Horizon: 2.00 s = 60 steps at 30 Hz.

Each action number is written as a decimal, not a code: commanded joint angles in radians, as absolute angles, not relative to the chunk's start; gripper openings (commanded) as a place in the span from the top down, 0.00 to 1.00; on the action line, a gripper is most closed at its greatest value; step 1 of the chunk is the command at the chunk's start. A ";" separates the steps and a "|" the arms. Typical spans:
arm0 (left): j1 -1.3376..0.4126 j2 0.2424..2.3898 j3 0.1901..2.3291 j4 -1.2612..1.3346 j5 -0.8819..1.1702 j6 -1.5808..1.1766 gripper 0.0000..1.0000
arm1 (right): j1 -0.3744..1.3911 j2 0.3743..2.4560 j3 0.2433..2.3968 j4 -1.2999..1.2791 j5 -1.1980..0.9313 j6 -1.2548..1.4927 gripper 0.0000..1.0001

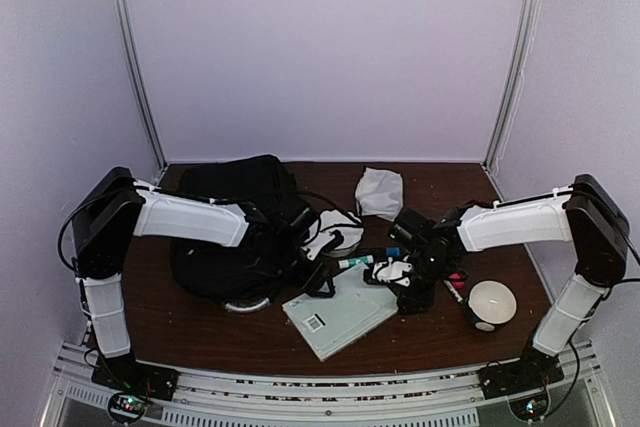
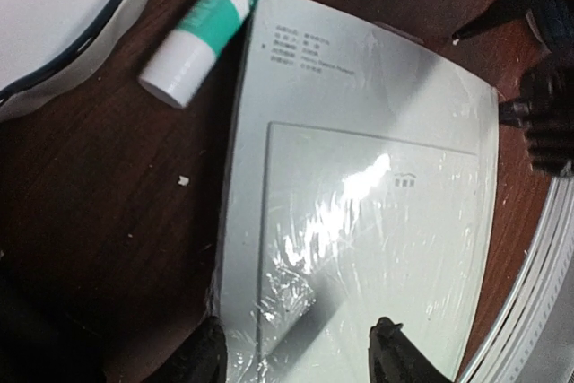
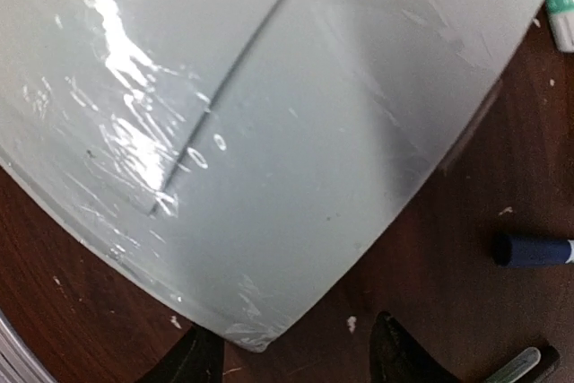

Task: Pack the student bag
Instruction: Rotate the book at the center of the board, then move the book to the center of the board.

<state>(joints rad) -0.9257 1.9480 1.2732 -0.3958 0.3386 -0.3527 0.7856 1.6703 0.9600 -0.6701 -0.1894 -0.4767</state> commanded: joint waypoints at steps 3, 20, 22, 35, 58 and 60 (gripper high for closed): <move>-0.929 1.918 1.245 -0.432 0.390 -0.346 0.44 | 0.713 1.724 1.070 -0.642 -0.153 -0.386 0.45; -0.960 1.764 1.004 -0.229 0.421 -0.552 0.50 | 0.630 1.656 1.134 -0.757 -0.282 -0.236 0.44; -0.960 1.763 1.016 -0.243 0.378 -0.573 0.49 | 0.613 1.650 1.127 -0.780 -0.357 -0.205 0.43; -0.960 1.821 1.075 -0.290 0.321 -0.748 0.42 | 0.569 1.802 1.072 -0.848 -0.745 -0.167 0.39; -1.009 1.801 1.133 -0.215 0.503 -0.758 0.42 | 0.577 1.979 1.118 -0.689 -0.969 -0.076 0.36; -1.025 1.789 1.157 -0.237 0.501 -0.727 0.44 | 0.578 1.979 1.116 -0.672 -1.007 -0.063 0.31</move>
